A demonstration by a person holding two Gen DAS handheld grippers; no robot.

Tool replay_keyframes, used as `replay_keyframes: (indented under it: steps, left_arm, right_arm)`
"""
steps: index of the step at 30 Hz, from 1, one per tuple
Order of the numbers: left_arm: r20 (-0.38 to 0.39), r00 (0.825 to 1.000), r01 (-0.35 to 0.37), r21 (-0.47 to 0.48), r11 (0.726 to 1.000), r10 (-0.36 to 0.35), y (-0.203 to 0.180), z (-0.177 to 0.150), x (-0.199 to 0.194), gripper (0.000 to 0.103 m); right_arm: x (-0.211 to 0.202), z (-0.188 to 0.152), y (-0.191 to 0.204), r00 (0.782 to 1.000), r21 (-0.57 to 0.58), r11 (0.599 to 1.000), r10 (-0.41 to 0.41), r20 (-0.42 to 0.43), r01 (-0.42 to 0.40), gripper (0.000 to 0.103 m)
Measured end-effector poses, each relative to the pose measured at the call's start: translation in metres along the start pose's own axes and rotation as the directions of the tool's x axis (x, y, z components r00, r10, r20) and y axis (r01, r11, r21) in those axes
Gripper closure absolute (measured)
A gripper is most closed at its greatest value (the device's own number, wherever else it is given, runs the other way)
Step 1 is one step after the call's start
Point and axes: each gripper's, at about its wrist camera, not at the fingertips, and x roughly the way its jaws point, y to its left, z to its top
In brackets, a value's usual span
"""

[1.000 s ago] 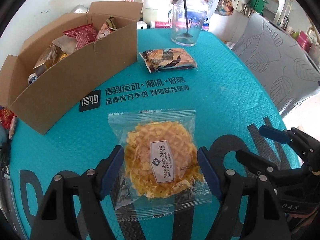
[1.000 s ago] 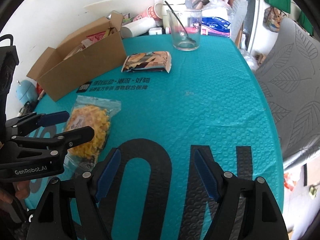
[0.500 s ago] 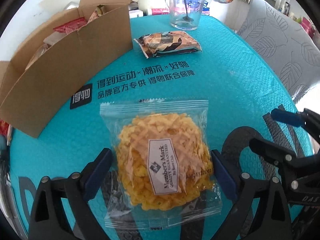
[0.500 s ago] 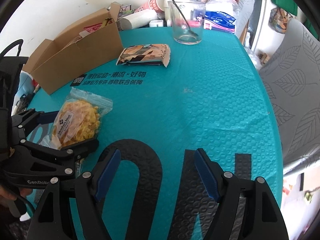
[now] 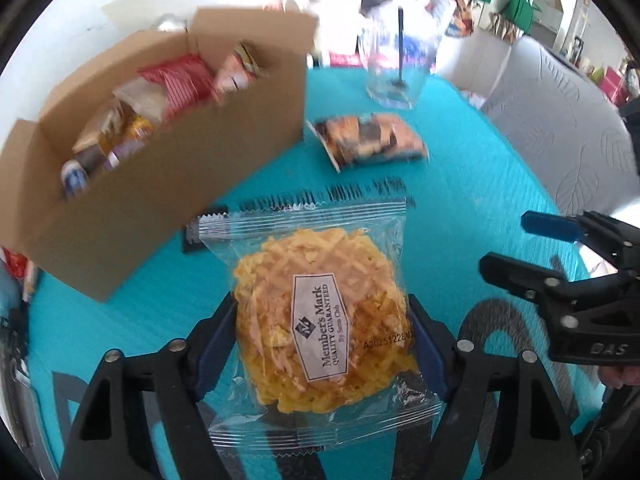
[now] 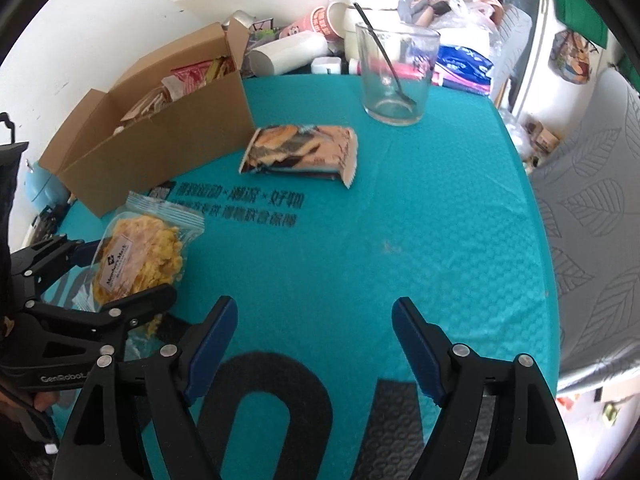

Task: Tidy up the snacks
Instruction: 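Grasp the waffle cookie pack with left tool while right tool grasps snack bar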

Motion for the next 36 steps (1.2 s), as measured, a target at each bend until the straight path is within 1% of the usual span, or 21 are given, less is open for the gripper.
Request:
replay_keyframes:
  steps: [6, 8, 10, 13, 16, 19, 24, 27, 28, 33, 34, 36]
  left_arm:
    - [0.094, 0.995, -0.02, -0.021, 1.0, 0.022, 0.011, 0.019, -0.033, 0.025]
    - [0.124, 0.992, -0.028, -0.029, 0.999, 0.031, 0.015, 0.026, -0.043, 0.025]
    - [0.148, 0.988, -0.043, -0.038, 0.998, 0.048, 0.018, 0.034, -0.05, 0.025]
    - [0.164, 0.984, -0.053, -0.056, 0.997, 0.061, 0.019, 0.048, -0.049, 0.025]
    - [0.169, 0.984, -0.048, -0.072, 0.996, 0.06, 0.022, 0.062, -0.043, 0.025]
    - [0.17, 0.984, -0.036, -0.081, 0.996, 0.05, 0.026, 0.07, -0.038, 0.025]
    - [0.169, 0.985, -0.03, -0.084, 0.996, 0.044, 0.029, 0.079, -0.03, 0.025]
    - [0.166, 0.985, -0.025, -0.088, 0.996, 0.04, 0.031, 0.081, -0.026, 0.025]
    - [0.161, 0.986, -0.022, -0.091, 0.996, 0.036, 0.032, 0.082, -0.023, 0.025]
    - [0.149, 0.988, -0.016, -0.088, 0.996, 0.029, 0.031, 0.082, -0.019, 0.025]
    - [0.148, 0.989, -0.016, -0.088, 0.996, 0.029, 0.031, 0.082, -0.019, 0.025]
    - [0.147, 0.989, -0.017, -0.093, 0.996, 0.03, 0.033, 0.081, -0.02, 0.025]
  right_arm:
    - [0.005, 0.03, 0.011, 1.0, -0.058, 0.998, 0.021, 0.015, -0.02, 0.022]
    - [0.009, 0.04, 0.014, 0.999, -0.069, 0.997, 0.03, 0.021, -0.028, 0.014]
    - [0.013, 0.052, 0.015, 0.998, -0.069, 0.997, 0.05, 0.027, -0.048, 0.014]
    - [0.02, 0.067, 0.014, 0.998, -0.046, 0.997, 0.061, 0.031, -0.059, 0.008]
    - [0.033, 0.084, 0.009, 0.997, -0.017, 0.998, 0.063, 0.031, -0.063, 0.007]
    - [0.05, 0.097, 0.006, 0.997, -0.002, 0.997, 0.075, 0.013, -0.075, 0.003]
    - [0.083, 0.112, 0.003, 0.997, -0.004, 0.997, 0.077, -0.028, -0.077, 0.003]
    - [0.096, 0.117, -0.002, 0.995, 0.019, 0.996, 0.089, -0.036, -0.089, 0.003]
    - [0.1, 0.118, -0.003, 0.995, 0.026, 0.996, 0.09, -0.04, -0.089, 0.001]
    - [0.115, 0.12, -0.003, 0.996, 0.024, 0.998, 0.068, -0.063, -0.066, 0.0]
    - [0.115, 0.12, -0.001, 0.997, 0.009, 0.998, 0.056, -0.051, -0.055, 0.001]
    - [0.114, 0.118, 0.0, 0.998, -0.002, 0.999, 0.037, -0.046, -0.037, 0.009]
